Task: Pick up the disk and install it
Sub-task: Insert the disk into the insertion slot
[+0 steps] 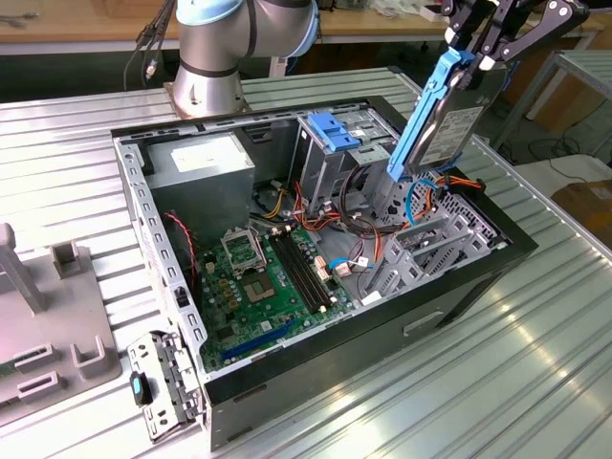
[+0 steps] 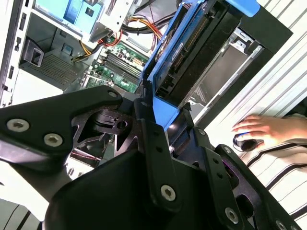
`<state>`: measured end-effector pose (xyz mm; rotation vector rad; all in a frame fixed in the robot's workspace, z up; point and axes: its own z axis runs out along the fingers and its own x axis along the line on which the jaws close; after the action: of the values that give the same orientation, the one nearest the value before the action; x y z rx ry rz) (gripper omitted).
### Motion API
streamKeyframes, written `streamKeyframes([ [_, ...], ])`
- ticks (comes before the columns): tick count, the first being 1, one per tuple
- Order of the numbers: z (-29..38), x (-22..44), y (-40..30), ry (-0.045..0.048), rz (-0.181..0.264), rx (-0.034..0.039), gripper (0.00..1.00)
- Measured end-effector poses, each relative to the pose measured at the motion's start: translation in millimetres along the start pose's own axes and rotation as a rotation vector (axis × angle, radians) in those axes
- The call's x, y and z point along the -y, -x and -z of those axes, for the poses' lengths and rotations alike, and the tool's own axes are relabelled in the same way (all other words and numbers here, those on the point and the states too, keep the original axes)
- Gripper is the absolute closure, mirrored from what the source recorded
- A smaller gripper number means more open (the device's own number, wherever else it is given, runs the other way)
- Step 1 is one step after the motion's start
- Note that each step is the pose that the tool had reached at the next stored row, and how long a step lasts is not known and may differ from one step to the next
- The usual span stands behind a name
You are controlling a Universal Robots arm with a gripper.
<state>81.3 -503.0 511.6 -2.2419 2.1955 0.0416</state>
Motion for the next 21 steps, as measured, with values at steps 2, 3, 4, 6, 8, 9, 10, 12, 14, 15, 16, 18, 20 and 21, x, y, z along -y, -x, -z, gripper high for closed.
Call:
streamKeyframes([
  [2,0.0,0.5,0.0,0.0,0.0,0.0,0.64],
  [3,0.0,0.7,0.0,0.0,0.0,0.0,0.64],
  [4,0.0,0.8,0.0,0.0,0.0,0.0,0.64],
  [6,0.0,0.8,0.0,0.0,0.0,0.0,0.64],
  [8,0.0,0.8,0.0,0.0,0.0,0.0,0.64],
  [9,0.0,0.8,0.0,0.0,0.0,0.0,0.64],
  [10,0.0,0.8,0.0,0.0,0.0,0.0,0.64],
  [12,0.0,0.8,0.0,0.0,0.0,0.0,0.64],
  [14,0.0,0.9,0.0,0.0,0.0,0.0,0.64],
  [15,0.0,1.4,0.0,0.0,0.0,0.0,0.64],
  [16,0.1,3.9,-0.1,0.0,0.0,0.0,0.64],
  [18,0.2,6.1,-3.8,0.0,0.0,-0.0001,0.64],
  [20,0.3,6.2,-10.1,0.0,0.0,0.0001,0.64],
  [21,0.3,6.2,-12.2,0.0,0.0,0.0001,0.64],
])
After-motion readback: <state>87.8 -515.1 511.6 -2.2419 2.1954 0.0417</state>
